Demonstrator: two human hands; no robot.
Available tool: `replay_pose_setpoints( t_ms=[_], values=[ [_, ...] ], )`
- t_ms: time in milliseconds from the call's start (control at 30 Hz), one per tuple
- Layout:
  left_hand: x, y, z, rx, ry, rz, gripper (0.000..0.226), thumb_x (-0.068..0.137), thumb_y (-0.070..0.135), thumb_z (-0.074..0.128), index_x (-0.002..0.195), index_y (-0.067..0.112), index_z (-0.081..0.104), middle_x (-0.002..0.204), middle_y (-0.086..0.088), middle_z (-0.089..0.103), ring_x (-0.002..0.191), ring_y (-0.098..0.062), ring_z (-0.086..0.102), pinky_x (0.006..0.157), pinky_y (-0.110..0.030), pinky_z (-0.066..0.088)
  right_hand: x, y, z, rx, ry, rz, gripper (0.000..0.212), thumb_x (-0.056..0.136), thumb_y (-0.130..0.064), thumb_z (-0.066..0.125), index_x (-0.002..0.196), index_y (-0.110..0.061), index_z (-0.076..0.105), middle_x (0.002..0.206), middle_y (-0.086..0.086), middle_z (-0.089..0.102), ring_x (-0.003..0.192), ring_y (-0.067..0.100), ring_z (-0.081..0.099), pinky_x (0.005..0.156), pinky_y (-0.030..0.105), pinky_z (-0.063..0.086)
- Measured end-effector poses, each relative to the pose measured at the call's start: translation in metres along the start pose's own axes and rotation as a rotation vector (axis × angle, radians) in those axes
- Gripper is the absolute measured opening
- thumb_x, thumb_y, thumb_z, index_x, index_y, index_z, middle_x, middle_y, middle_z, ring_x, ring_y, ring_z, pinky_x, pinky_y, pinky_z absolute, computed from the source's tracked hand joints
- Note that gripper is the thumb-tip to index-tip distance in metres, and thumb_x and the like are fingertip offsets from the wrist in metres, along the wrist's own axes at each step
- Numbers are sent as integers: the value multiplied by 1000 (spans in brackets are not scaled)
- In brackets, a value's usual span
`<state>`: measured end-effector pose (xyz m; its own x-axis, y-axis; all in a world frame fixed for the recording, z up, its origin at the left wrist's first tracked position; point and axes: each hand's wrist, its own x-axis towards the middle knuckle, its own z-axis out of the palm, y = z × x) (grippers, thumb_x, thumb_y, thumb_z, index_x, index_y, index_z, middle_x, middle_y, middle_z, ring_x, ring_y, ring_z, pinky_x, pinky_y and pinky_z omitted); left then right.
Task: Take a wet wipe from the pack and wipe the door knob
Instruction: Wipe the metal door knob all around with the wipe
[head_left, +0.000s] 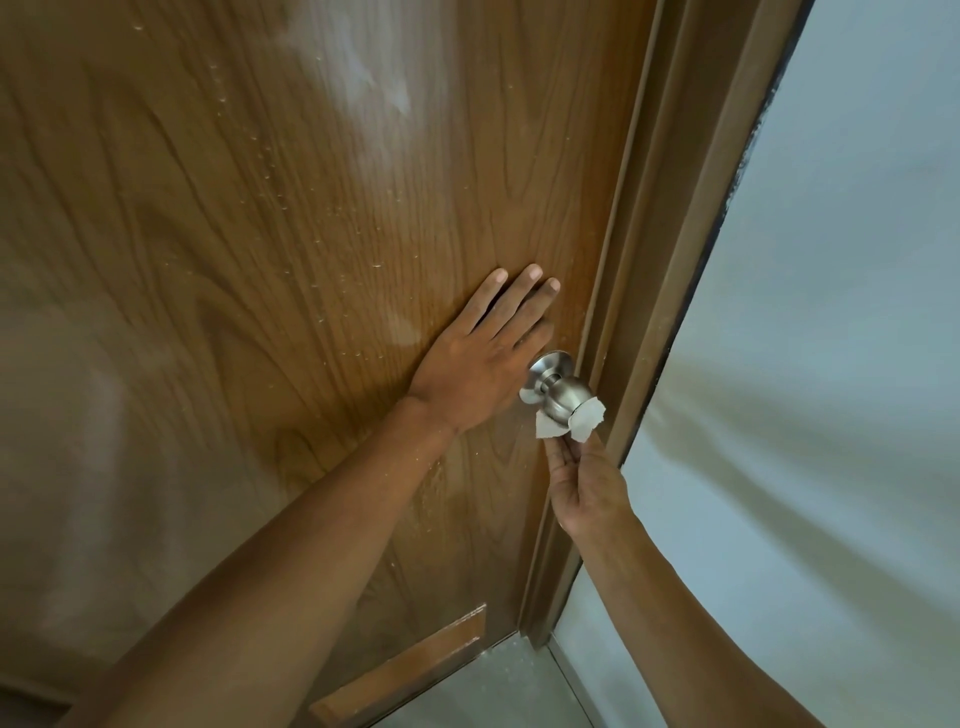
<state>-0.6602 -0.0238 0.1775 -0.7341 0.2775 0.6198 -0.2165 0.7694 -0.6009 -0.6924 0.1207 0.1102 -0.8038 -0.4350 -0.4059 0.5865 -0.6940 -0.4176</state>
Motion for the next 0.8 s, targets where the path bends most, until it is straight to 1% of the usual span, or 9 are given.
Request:
replay_pose_setpoints(
  t_ms=[100,233,300,400,467,533,600,700,800],
  values=[
    [0,0,0,1,-4,-2,30,99,24,38,123,16,54,158,-10,28,148,-31,21,120,-50,2,-2,1,4,-45,16,-33,21,92,-14,61,112,-8,61,101,12,72,81,17,75,89,34,54],
    [-1,0,1,-1,15,5,30,98,22,39,122,16,55,157,-10,31,147,-31,24,121,-49,8,-2,1,14,-81,20,-79,9,93,-20,60,101,-17,63,100,6,74,95,19,72,94,33,54],
    [-1,-1,1,-2,26,6,29,98,22,39,121,16,56,157,-10,32,146,-31,25,121,-48,10,2,-3,17,-152,59,-115,12,90,-25,64,101,-20,63,106,6,72,96,18,71,93,33,54],
    [-1,0,2,6,20,7,30,98,23,40,123,16,55,157,-10,30,147,-32,23,121,-49,9,11,-6,18,-482,151,-269,9,90,-36,63,94,-28,65,97,-4,71,94,19,69,92,35,55],
    [-1,-1,1,7,-7,9,32,98,26,42,126,16,53,158,-11,27,148,-32,20,120,-50,5,11,-4,16,-814,178,-523,13,90,-38,61,93,-28,69,90,-9,71,90,16,68,88,30,57],
    [-1,-1,-2,10,-27,9,34,98,28,42,128,16,53,159,-11,26,148,-32,19,119,-50,1,12,-3,9,-1076,72,-807,27,88,-37,64,108,-20,69,98,-8,70,90,12,68,78,12,55],
    [-1,-2,-4,21,-39,8,35,98,28,41,128,15,52,159,-11,25,148,-32,19,119,-50,0,17,-6,-1,-1166,-113,-923,37,85,-34,69,120,-20,64,111,-11,67,98,6,66,78,6,51],
    [0,-1,-4,24,-41,2,33,98,26,40,127,15,52,159,-10,27,148,-32,20,119,-50,2,34,-15,-11,-1389,-373,-1175,40,86,-27,73,123,-16,63,125,-2,65,113,13,62,93,23,52],
    [0,-1,-4,23,-31,2,33,99,26,39,126,16,53,158,-10,28,147,-31,22,119,-49,3,44,-28,-7,-1758,-550,-1544,33,81,-19,75,113,-11,70,119,7,69,117,24,60,101,31,45]
  ],
)
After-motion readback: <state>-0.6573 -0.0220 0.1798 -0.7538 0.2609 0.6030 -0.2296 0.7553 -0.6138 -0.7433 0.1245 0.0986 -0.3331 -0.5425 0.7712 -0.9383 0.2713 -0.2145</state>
